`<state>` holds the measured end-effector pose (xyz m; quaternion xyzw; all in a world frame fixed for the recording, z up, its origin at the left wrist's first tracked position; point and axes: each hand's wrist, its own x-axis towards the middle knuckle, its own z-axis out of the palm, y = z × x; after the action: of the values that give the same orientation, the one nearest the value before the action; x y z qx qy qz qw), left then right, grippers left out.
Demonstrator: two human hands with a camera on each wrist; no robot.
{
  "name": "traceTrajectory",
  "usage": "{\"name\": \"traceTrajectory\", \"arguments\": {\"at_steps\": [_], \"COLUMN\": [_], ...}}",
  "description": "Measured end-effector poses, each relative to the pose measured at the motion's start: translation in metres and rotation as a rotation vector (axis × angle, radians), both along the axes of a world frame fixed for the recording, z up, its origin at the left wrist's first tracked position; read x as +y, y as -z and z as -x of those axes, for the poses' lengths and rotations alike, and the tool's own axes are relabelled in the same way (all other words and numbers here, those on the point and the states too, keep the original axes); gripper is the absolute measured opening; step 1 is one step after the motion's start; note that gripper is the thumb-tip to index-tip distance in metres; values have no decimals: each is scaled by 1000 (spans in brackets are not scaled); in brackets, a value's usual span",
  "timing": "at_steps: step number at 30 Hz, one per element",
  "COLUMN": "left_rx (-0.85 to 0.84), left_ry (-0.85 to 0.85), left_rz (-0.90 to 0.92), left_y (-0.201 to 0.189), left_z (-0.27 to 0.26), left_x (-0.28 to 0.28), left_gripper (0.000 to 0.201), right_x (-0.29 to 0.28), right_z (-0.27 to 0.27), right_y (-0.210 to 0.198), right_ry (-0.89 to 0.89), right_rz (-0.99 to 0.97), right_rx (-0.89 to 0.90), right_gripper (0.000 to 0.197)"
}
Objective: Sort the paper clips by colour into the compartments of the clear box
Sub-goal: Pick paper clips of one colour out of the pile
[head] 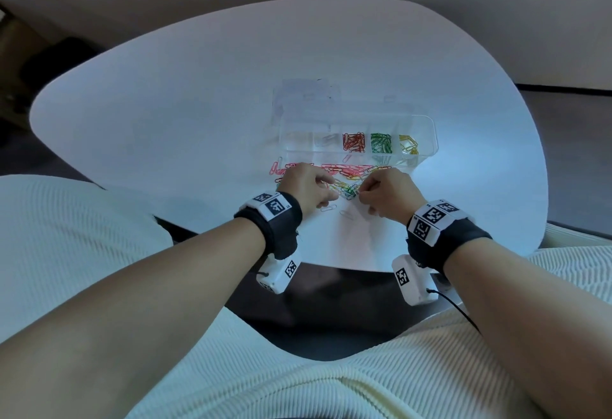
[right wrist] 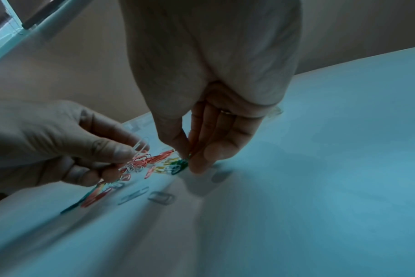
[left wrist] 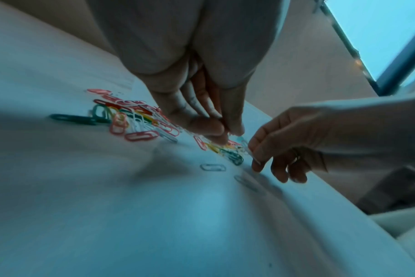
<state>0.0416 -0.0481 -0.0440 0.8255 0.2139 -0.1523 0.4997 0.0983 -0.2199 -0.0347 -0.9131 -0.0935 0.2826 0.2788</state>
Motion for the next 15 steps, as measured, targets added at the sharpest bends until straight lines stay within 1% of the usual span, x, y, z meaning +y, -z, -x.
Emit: {"name": "traceTrajectory", "arguments": {"at_steps": [2,5,7,10,12,13,15], "left_rx": [1,0,7,8,8,6,7], "left_ry": [-49,-75,-70,-18,18,30,38], "left_rz": [59,106,100,69,50,48,56], "left_y": [-2,-2,-1,0,0,0,-1], "left_z": [0,1,2,4,5,5,6], "left_x": [3,7,10,11,11,10,9], "left_gripper": [22,13,7,8,10,12,14], "right_x": [-1,-2,-2,-3,-3,-2,1], "right_z": [-1,-3,-4,-4,-4,-4,-5], "right_y": [-1,0,0,-3,-3,-3,-5], "right_ry": [3,-15,-14,-1,38,63,137], "right_rz": [-29,-42,-59,-94,-119,-137,-217], "right_rx": [9,8,4,4,23,44,140], "right_gripper": [5,16,17,11,17,20,19]}}
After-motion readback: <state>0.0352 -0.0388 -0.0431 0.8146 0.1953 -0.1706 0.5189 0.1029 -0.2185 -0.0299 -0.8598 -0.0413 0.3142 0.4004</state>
